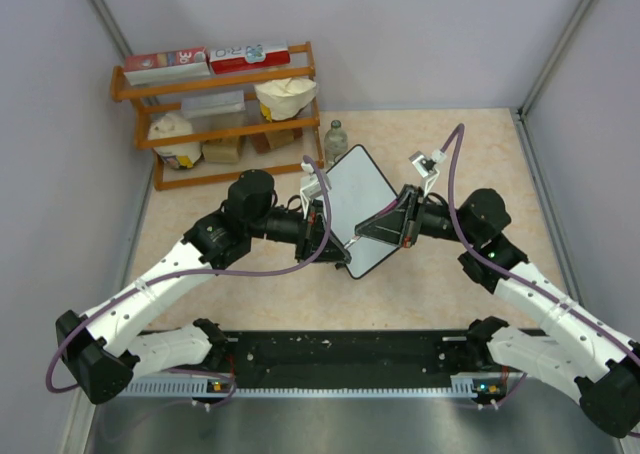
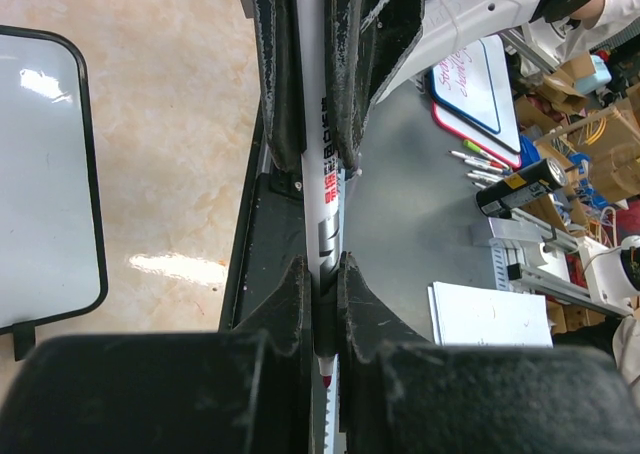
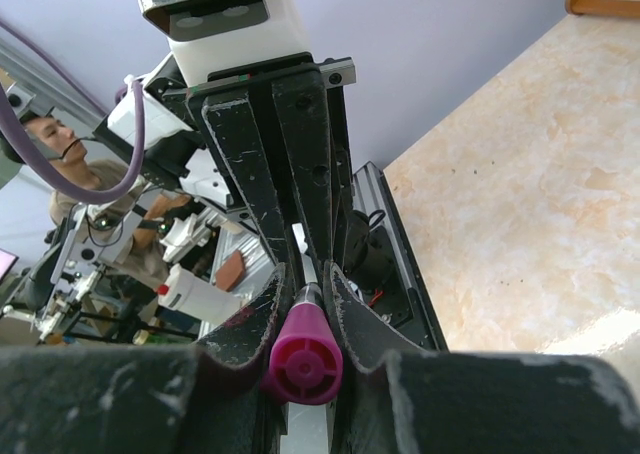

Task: Write a sentence on the whiteboard
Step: Pick up the whiteboard marker at the center of the board.

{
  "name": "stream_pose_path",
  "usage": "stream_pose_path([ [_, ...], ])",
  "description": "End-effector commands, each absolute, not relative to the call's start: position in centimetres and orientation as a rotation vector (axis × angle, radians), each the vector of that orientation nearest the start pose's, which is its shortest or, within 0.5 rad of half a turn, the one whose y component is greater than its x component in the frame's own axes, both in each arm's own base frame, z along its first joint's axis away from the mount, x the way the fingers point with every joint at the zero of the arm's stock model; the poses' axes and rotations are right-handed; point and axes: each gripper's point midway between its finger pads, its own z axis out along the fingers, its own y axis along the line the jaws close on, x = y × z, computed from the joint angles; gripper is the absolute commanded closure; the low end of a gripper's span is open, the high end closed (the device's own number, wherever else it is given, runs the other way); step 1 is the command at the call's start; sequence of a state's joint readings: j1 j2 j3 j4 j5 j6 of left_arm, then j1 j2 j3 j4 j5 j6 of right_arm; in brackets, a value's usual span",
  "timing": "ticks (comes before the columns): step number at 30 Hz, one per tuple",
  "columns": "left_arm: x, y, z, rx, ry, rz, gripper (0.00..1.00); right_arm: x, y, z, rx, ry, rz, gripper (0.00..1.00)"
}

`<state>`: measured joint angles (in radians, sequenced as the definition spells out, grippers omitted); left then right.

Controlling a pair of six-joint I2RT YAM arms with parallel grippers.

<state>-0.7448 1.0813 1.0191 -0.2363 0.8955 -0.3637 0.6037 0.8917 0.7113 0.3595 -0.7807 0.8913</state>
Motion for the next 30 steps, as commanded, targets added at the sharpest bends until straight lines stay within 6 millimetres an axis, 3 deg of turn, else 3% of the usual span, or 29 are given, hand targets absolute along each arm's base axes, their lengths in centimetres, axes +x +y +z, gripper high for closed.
stream_pose_path([
  [1, 11.4, -30.9, 32.3, 1.118, 1.623, -1.537, 1.0, 14.2, 28.1, 34.0, -0.567, 1.622, 1.725, 0.98],
  [7, 11.4, -31.0, 32.3, 1.119, 1.625, -1.549, 1.0, 14.1, 28.1, 34.1, -0.575, 1.615, 1.729, 0.73],
  [11, 11.4, -31.0, 32.2, 1.122, 1.626, -1.554, 1.0, 14.0, 28.2, 34.3, -0.586, 1.607, 1.742, 0.65],
  [14, 11.4, -30.9, 32.3, 1.121, 1.623, -1.552, 1.0, 14.0, 28.3, 34.2, -0.591, 1.611, 1.748, 0.72],
  [15, 11.3, -31.0, 32.2, 1.121, 1.626, -1.554, 1.0, 13.9, 28.3, 34.1, -0.588, 1.616, 1.75, 0.81],
  [17, 11.3, -30.9, 32.2, 1.12, 1.624, -1.553, 1.0, 14.0, 28.3, 33.9, -0.582, 1.627, 1.748, 0.86],
  [19, 11.2, -30.9, 32.1, 1.12, 1.63, -1.556, 1.0, 14.2, 28.3, 33.9, -0.567, 1.633, 1.745, 0.98],
  [23, 11.2, -30.8, 32.2, 1.12, 1.623, -1.553, 1.0, 14.5, 28.4, 33.7, -0.543, 1.643, 1.74, 1.0],
  [25, 11.5, -30.7, 32.1, 1.106, 1.638, -1.528, 0.87, 14.7, 28.3, 33.6, -0.531, 1.649, 1.728, 1.0],
  [26, 11.6, -30.6, 32.0, 1.1, 1.644, -1.516, 0.74, 14.8, 28.3, 33.6, -0.525, 1.651, 1.721, 1.0],
  [27, 11.6, -30.5, 31.6, 1.095, 1.663, -1.505, 0.52, 15.2, 28.2, 33.1, -0.497, 1.683, 1.7, 1.0],
  [30, 12.3, -30.3, 30.9, 1.044, 1.71, -1.461, 0.31, 16.8, 27.6, 32.4, -0.407, 1.733, 1.575, 1.0],
])
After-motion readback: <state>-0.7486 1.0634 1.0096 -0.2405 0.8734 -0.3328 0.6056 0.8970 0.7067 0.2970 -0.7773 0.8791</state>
